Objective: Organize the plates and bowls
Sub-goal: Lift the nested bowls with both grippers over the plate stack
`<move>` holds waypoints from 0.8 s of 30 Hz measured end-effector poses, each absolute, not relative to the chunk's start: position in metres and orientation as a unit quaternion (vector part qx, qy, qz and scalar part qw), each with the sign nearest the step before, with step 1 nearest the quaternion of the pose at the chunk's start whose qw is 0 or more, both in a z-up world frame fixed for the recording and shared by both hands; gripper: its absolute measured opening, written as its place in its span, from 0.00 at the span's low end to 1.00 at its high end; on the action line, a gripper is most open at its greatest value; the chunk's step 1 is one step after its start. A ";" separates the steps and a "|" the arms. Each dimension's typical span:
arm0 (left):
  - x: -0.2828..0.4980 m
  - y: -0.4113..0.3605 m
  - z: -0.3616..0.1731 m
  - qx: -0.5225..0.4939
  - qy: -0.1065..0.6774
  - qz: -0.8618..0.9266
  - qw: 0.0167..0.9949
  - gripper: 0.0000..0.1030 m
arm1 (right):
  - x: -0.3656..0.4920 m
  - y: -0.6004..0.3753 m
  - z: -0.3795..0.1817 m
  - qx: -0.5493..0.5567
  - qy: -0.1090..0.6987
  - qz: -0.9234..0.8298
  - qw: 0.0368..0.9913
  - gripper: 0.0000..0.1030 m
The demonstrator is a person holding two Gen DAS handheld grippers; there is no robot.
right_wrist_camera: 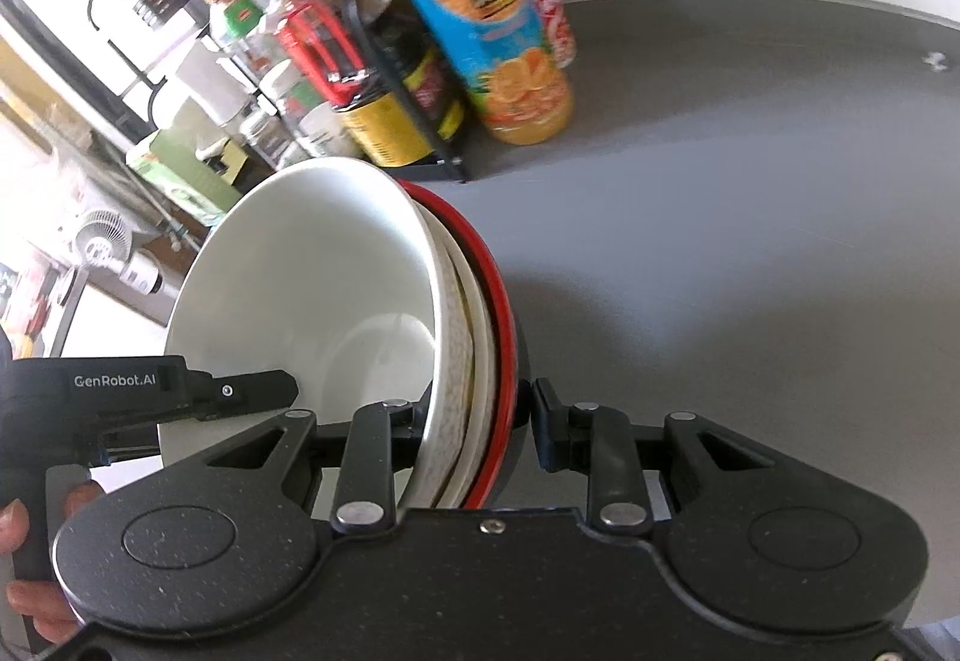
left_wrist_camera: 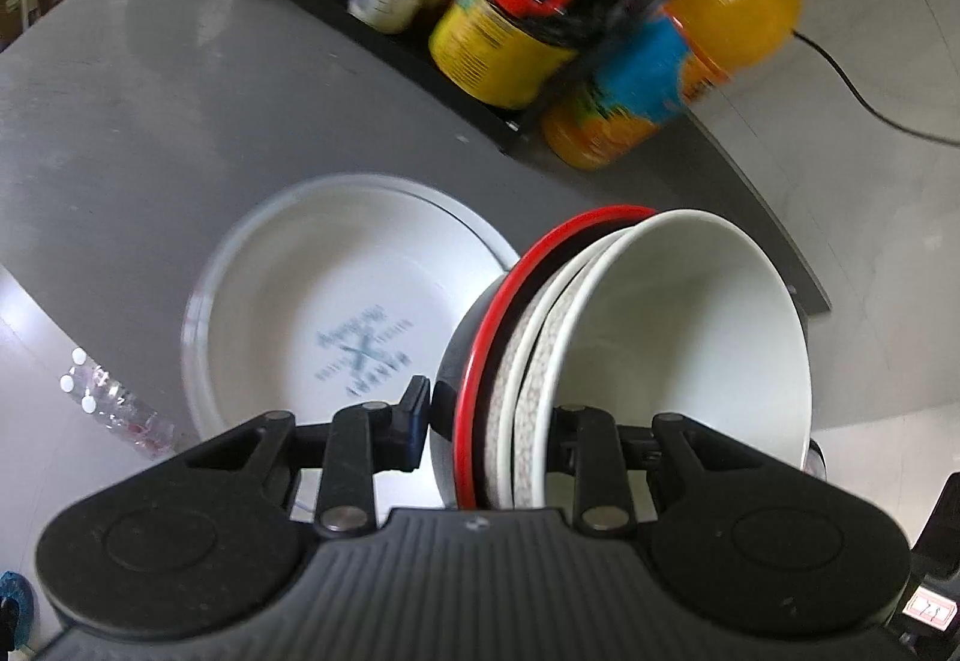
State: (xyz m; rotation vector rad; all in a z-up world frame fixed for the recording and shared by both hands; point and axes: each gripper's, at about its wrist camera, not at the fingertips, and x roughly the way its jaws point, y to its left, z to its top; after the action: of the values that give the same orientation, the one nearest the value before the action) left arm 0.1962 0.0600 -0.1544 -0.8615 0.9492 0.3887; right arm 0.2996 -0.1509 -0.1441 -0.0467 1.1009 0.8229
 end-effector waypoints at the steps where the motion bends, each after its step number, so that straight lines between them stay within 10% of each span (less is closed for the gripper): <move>1: 0.195 0.066 -0.154 -0.400 0.439 0.184 0.784 0.28 | 0.299 -0.145 -0.145 -0.024 0.510 0.382 0.771 0.26; 24: 0.188 0.135 -0.193 -0.391 0.476 0.167 0.770 0.27 | 0.282 -0.079 -0.178 0.001 0.535 0.327 0.779 0.26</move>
State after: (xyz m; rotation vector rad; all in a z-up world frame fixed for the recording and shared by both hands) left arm 0.1882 0.1345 -0.1925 -0.8482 1.0316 0.3616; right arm 0.2816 -0.0790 -0.1779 0.0017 1.1569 0.7079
